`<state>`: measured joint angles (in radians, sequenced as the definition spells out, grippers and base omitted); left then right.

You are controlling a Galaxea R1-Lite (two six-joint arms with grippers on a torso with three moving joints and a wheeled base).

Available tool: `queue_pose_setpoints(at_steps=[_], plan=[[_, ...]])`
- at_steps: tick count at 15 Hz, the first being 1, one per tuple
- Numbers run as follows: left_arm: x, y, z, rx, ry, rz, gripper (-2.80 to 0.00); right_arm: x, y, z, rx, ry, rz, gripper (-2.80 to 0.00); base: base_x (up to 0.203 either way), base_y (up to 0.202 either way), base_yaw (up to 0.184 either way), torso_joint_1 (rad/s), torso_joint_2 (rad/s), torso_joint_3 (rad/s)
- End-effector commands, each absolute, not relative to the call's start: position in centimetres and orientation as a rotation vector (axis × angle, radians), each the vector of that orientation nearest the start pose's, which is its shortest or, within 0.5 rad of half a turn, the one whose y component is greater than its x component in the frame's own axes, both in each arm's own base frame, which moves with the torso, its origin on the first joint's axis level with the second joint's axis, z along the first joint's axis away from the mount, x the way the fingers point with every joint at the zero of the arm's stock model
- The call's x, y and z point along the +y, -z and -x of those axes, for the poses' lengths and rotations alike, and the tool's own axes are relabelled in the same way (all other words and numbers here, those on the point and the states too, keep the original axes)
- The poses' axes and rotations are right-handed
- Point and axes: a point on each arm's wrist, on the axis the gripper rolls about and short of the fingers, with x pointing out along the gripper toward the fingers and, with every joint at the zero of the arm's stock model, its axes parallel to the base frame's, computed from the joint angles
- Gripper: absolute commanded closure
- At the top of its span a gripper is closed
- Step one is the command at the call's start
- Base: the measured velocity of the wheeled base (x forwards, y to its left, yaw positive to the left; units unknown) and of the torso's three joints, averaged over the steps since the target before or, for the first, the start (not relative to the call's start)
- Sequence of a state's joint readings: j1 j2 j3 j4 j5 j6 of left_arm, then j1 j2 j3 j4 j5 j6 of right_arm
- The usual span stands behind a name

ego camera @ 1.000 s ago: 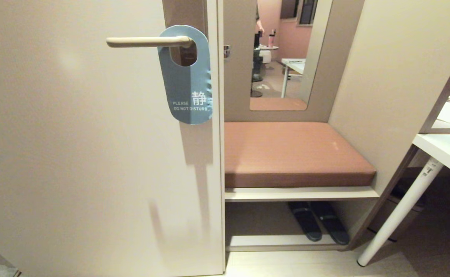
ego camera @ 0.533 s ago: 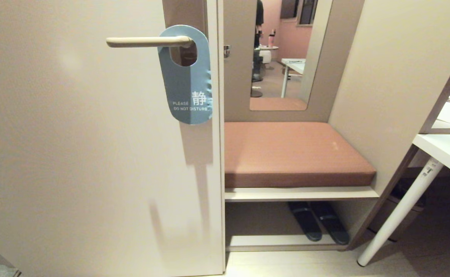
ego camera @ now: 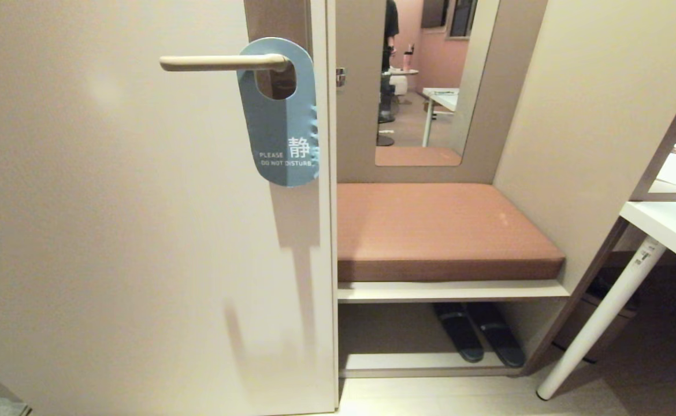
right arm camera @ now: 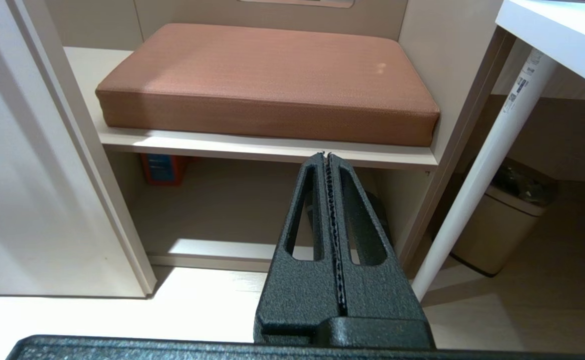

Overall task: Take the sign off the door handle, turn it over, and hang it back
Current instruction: Take down the sign

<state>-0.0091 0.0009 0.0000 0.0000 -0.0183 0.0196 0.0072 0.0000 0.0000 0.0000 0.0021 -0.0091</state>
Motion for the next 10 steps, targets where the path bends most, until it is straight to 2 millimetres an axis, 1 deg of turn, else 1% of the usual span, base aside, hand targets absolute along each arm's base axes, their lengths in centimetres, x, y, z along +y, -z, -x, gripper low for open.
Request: queue_pose_setpoints(at_steps=[1,10], plan=[[-0.02,-7.55,2.27,0.001,0.028,-0.020,0.00,-0.01,-7.55,2.27,0.001,-0.009,0.009,0.00,0.000,0.000,0.000,0.000,0.00,0.000],[-0.02,-7.55,2.27,0.001,0.028,-0.021,0.00,-0.01,-7.55,2.27,0.001,-0.011,0.012,0.00,0.000,0.000,0.000,0.000,0.00,0.000]])
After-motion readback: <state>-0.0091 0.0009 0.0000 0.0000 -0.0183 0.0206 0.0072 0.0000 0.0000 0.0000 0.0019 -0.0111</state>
